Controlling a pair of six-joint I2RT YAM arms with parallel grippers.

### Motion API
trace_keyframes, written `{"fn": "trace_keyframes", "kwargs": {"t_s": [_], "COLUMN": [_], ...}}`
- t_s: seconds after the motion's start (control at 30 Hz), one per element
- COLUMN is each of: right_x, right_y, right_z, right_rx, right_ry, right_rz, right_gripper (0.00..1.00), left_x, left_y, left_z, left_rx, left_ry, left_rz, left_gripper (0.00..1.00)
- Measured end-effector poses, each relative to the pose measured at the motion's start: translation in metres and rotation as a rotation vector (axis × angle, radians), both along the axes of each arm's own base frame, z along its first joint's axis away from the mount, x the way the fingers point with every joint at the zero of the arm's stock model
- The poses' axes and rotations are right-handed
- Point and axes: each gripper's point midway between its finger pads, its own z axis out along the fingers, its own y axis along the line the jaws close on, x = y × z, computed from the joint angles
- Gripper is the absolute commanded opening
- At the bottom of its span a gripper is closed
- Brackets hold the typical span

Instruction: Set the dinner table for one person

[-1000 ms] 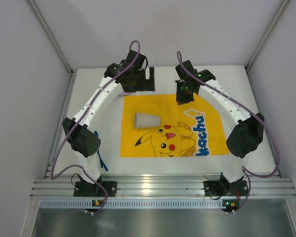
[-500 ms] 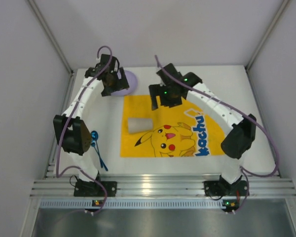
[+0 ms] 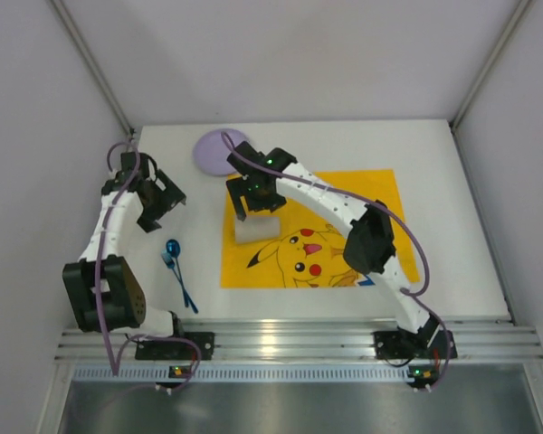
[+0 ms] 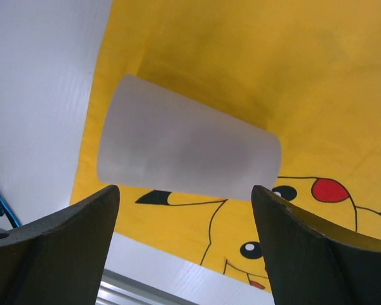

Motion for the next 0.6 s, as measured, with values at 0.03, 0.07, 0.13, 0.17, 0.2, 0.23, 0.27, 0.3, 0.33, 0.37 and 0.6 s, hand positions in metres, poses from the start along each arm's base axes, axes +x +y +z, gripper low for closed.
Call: {"fn": "trace_keyframes", "kwargs": {"t_s": [0.03,0.07,0.13,0.17,0.2,0.23,0.27,0.3,0.33,0.37,0.6], "right_x": [0.001,0.0,-0.005,-0.008,-0.01,-0.013,-0.015,-0.016,-0.018,-0.02,-0.018], "right_y": [0.005,0.008,0.016,0.019,0.023,0.027,0.03,0.033,0.036,0.039,0.045], "right_z": [-0.004,-0.008,-0.015,-0.018,-0.02,-0.021,-0.021,-0.021,-0.021,-0.021,-0.035], "right_rx": [-0.006,-0.015,-0.025,-0.031,-0.031,-0.033,-0.034,-0.036,-0.037,-0.038,-0.12], "right_ry": [-0.005,-0.01,-0.01,-0.009,-0.012,-0.016,-0.022,-0.034,-0.043,-0.053,-0.141], "right_rz": [-0.002,-0.002,-0.001,0.0,0.001,0.003,0.005,0.006,0.008,0.01,0.003], "right_gripper": [0.86,0.86,0.86,0.86,0.85,0.86,0.86,0.86,0.86,0.86,0.84], "left_x": [-0.002,-0.004,-0.007,-0.009,-0.011,-0.013,-0.016,-0.019,-0.022,-0.025,-0.035], "left_y": [-0.003,-0.005,-0.007,-0.008,-0.009,-0.01,-0.011,-0.012,-0.013,-0.014,-0.021], "left_z": [0.002,0.004,0.01,0.013,0.014,0.017,0.018,0.019,0.019,0.019,0.012], "left_rx": [-0.01,-0.016,-0.022,-0.022,-0.022,-0.021,-0.021,-0.023,-0.024,-0.026,-0.048], "left_ry": [-0.013,-0.021,-0.043,-0.054,-0.061,-0.07,-0.079,-0.086,-0.089,-0.091,-0.083], "left_rz": [-0.007,-0.012,-0.019,-0.023,-0.027,-0.034,-0.041,-0.047,-0.051,-0.056,-0.09], "left_gripper": [0.97,0.97,0.97,0.97,0.97,0.97,0.97,0.97,0.97,0.97,0.96]}}
